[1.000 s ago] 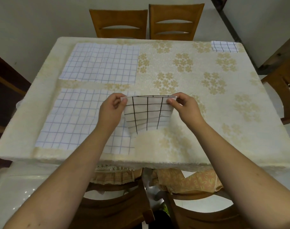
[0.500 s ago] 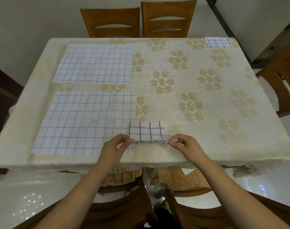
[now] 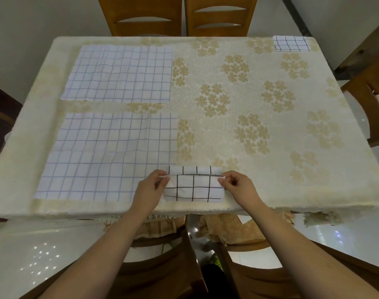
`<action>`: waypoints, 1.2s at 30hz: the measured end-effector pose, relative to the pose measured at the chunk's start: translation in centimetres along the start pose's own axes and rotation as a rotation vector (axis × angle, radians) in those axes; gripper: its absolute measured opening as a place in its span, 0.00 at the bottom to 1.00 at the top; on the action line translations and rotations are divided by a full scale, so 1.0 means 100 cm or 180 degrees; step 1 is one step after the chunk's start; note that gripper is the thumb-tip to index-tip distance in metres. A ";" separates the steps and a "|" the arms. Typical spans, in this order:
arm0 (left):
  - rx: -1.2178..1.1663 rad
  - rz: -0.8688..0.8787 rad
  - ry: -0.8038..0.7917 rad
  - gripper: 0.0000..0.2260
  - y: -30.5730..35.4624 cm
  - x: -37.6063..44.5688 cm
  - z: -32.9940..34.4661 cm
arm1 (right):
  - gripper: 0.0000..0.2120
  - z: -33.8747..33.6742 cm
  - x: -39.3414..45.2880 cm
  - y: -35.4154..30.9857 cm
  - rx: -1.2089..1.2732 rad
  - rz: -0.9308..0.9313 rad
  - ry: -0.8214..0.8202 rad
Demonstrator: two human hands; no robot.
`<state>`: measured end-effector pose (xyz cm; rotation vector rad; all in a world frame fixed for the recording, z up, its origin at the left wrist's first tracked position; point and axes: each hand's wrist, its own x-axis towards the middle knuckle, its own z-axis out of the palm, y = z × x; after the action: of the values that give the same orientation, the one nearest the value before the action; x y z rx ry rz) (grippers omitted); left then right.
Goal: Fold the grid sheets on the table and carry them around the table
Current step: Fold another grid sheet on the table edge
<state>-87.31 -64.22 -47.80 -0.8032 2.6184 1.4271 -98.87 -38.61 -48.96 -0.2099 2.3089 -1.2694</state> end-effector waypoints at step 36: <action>-0.0406 -0.0645 0.0183 0.09 0.005 0.006 0.033 | 0.21 0.046 -0.009 0.023 -0.0281 0.0298 0.0526</action>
<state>-88.69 -61.60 -49.51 -1.1042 2.4204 1.5462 -95.62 -40.48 -52.56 -0.0264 2.4860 -1.1790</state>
